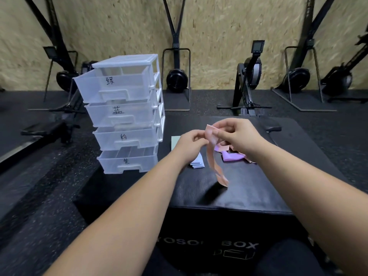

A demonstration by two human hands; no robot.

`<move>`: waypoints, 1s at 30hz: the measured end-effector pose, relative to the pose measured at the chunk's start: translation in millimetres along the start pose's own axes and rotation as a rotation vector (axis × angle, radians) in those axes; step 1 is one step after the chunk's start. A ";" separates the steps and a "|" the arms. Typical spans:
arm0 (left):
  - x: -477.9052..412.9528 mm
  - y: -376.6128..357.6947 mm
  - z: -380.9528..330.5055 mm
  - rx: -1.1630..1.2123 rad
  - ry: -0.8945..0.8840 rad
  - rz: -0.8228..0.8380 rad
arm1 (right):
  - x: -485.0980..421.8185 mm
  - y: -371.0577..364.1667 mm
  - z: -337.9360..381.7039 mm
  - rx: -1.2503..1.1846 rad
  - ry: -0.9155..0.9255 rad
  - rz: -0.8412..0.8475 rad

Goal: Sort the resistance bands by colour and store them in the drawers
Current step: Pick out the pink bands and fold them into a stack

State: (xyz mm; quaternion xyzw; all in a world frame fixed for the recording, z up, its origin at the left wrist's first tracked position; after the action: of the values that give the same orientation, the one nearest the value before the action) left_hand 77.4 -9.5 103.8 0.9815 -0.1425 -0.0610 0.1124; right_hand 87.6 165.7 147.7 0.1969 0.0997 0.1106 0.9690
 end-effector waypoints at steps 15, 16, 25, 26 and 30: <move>32.7 -2.5 91.8 -0.319 0.272 0.340 | 30.6 52.5 -93.1 -0.066 -0.219 -0.433; 34.7 2.9 100.5 -0.333 0.299 0.330 | 38.8 56.8 -109.4 -0.078 -0.259 -0.458; 35.0 23.4 149.5 -0.328 0.344 0.053 | 94.7 64.7 -226.5 0.157 -0.516 -0.491; 32.0 21.5 154.9 -0.330 0.338 0.013 | 97.3 63.4 -228.1 0.220 -0.512 -0.479; 21.5 13.9 171.7 -0.358 0.319 -0.125 | 98.5 57.4 -229.6 0.380 -0.450 -0.439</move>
State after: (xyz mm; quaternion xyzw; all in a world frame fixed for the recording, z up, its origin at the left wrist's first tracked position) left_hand 68.1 -63.6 -60.8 0.9501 -0.0489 0.0638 0.3013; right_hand 117.3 324.8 -51.1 0.3666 -0.0575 -0.1666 0.9135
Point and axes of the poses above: each hand's wrist, its own x-axis away from the middle knuckle, its own y-axis out of the back of the hand, z = x × y, the point moved 6 cm from there along -x, towards the middle knuckle, and after that the axes turned 8 degrees about z, right-handed, at the moved point
